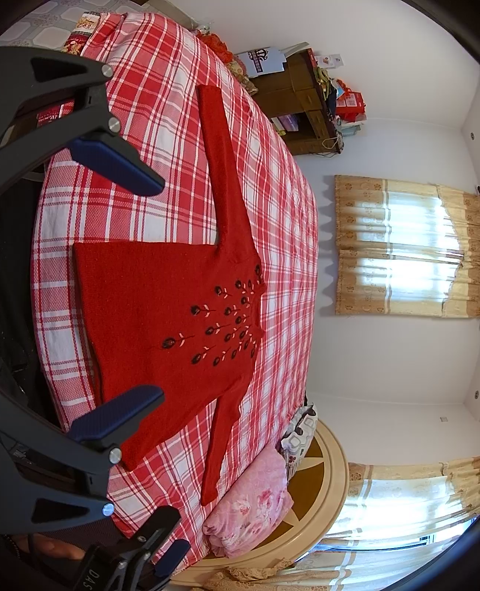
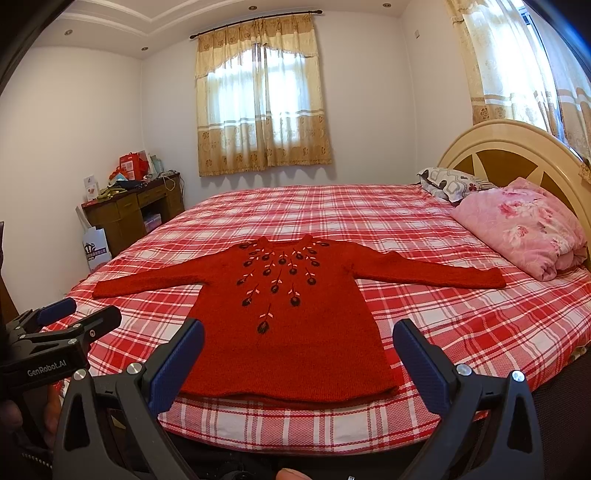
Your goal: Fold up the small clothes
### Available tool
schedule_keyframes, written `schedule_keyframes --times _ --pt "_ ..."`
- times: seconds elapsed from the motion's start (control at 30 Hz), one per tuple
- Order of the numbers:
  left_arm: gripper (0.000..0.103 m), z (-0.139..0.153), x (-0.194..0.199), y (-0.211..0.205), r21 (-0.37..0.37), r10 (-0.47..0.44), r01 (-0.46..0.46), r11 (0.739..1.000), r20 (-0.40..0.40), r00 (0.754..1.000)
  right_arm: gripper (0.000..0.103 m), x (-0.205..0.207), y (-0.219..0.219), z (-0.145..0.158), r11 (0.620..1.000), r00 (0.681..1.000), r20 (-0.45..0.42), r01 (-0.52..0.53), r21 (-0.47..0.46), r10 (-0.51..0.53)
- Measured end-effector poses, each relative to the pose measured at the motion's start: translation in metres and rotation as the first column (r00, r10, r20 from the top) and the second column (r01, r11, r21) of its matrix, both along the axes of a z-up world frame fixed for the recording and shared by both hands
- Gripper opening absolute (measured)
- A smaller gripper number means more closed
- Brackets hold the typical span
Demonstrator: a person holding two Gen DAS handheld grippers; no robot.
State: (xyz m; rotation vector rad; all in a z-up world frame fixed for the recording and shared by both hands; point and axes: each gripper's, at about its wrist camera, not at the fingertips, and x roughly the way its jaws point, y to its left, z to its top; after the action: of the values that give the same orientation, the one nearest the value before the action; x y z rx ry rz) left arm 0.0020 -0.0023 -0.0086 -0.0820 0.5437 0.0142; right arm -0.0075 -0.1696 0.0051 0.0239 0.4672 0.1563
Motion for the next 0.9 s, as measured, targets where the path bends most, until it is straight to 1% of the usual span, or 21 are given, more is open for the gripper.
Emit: schedule_keyframes --times 0.63,0.9 --pt "0.103 -0.0032 -0.0003 -0.0011 -0.006 -0.001 0.001 1.000 -0.012 1.000 0.102 -0.0014 0.0074 -0.0060 1.000 1.000 -0.011 -0.009 -0.015 0.008" --pt "0.103 -0.0049 0.0031 0.0016 -0.013 -0.003 0.003 1.000 -0.027 1.000 0.102 0.0049 0.0068 -0.0054 1.000 1.000 -0.023 -0.014 -0.024 0.013"
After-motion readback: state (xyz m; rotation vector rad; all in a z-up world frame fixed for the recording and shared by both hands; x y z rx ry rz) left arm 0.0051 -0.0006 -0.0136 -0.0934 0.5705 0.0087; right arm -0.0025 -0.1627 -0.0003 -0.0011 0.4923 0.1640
